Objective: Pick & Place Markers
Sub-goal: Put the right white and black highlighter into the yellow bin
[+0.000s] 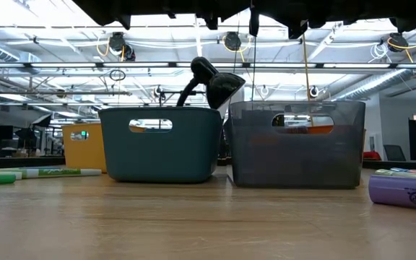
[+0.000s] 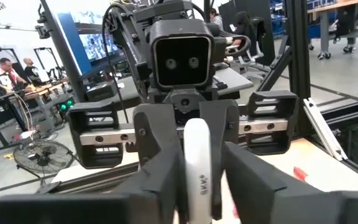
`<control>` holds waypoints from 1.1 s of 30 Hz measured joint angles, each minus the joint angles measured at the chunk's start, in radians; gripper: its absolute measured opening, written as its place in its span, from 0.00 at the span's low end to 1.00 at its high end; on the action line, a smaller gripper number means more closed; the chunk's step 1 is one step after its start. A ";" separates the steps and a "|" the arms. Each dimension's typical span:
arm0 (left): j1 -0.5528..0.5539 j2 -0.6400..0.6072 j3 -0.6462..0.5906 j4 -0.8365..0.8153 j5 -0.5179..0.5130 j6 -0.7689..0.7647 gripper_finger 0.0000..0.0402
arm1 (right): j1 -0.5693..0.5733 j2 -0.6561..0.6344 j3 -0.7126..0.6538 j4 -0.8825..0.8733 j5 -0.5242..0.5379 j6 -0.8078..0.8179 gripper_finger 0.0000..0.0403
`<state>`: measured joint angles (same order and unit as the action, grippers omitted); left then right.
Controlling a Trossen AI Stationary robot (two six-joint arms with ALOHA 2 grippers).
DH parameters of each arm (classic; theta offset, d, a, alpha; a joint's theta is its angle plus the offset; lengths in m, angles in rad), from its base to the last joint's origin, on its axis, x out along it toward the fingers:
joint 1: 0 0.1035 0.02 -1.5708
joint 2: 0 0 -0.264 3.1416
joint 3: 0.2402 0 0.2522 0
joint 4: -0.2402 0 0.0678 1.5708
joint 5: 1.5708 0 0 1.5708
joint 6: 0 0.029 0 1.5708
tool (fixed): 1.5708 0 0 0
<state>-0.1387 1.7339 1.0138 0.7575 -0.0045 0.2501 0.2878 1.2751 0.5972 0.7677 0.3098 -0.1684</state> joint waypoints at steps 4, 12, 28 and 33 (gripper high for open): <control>0.000 -0.001 0.000 0.001 -0.002 -0.004 0.09 | 0.000 0.000 0.000 -0.004 0.000 -0.003 0.05; -0.007 -0.025 0.000 -0.033 -0.104 0.034 0.09 | -0.002 0.000 0.003 -0.017 0.006 0.002 0.12; 0.097 -0.614 -0.353 -0.328 -0.436 -0.095 0.09 | 0.000 -0.018 0.001 -0.070 0.007 0.079 0.33; 0.218 -0.756 -0.508 -0.338 -0.465 -0.254 0.11 | 0.000 -0.021 0.000 -0.070 0.012 0.077 0.32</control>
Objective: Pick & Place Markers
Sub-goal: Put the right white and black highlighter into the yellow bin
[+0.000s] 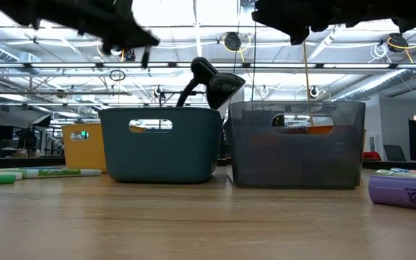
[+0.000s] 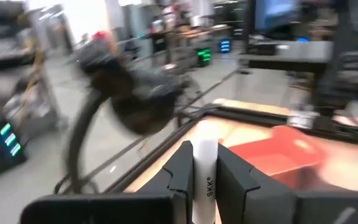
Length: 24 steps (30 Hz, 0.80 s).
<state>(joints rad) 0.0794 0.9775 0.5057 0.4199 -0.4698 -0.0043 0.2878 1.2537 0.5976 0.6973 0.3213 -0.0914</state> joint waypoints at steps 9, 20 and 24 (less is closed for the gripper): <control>0.167 0.002 -0.080 -0.182 0.035 -0.444 0.10 | 0.000 -0.001 0.000 0.002 0.024 0.000 0.31; 0.136 0.219 -0.063 -0.149 0.045 -0.492 0.13 | 0.000 -0.001 0.000 0.010 0.023 -0.001 0.30; 0.136 0.223 -0.057 -0.160 0.102 -0.489 0.13 | 0.000 -0.001 0.000 0.009 0.022 -0.002 0.30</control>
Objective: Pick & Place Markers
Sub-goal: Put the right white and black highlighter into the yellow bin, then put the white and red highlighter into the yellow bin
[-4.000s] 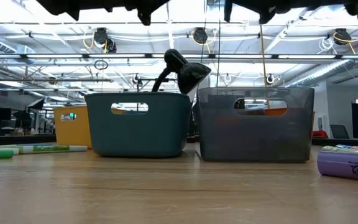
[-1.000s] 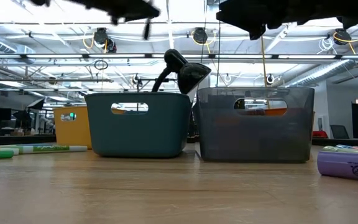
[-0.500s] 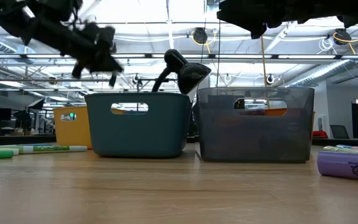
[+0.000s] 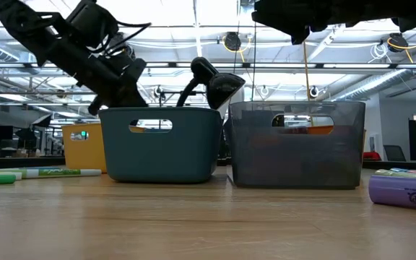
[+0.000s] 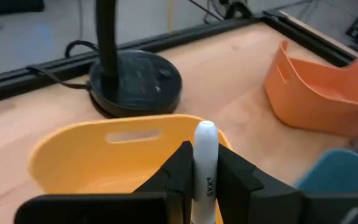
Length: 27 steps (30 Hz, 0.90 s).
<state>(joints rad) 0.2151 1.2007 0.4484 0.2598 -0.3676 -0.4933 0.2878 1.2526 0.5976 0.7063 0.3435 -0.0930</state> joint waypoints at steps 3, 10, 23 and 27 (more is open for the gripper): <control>-0.002 0.000 0.000 -0.001 0.030 0.004 0.13 | 0.000 0.000 0.000 -0.002 0.000 0.000 0.30; -0.002 0.000 0.000 -0.002 0.080 0.068 0.17 | 0.002 0.000 0.000 -0.011 -0.003 0.002 0.31; -0.003 0.000 0.000 0.023 0.086 0.087 0.40 | 0.008 0.000 0.000 -0.021 -0.005 0.014 0.30; -0.022 -0.006 0.000 0.126 0.226 0.210 0.49 | 0.075 -0.003 0.012 -0.066 0.000 -0.016 0.31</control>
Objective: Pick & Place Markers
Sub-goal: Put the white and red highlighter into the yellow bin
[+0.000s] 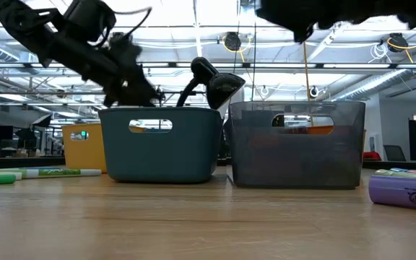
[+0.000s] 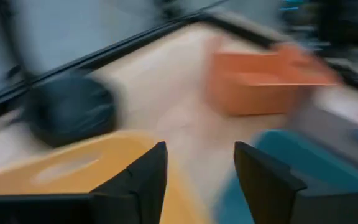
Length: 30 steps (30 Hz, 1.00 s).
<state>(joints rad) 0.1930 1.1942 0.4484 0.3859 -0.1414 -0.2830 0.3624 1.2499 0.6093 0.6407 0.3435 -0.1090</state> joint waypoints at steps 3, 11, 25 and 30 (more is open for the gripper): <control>-0.025 0.000 0.000 0.098 0.146 0.081 0.53 | 0.088 0.000 0.078 -0.168 0.085 -0.009 0.32; -0.092 0.000 0.000 0.151 0.220 0.186 0.54 | 0.279 0.053 0.330 -0.862 0.255 0.425 0.36; -0.097 0.001 0.000 0.137 0.219 0.224 0.54 | 0.402 0.140 0.321 -1.093 -0.319 1.093 0.30; -0.097 0.001 0.000 0.160 0.219 0.270 0.54 | 0.467 0.267 0.319 -1.007 -0.374 1.199 0.28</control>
<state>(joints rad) 0.0959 1.1950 0.4480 0.5457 0.0772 -0.0132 0.8292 1.5170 0.9283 -0.3661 -0.0301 1.0900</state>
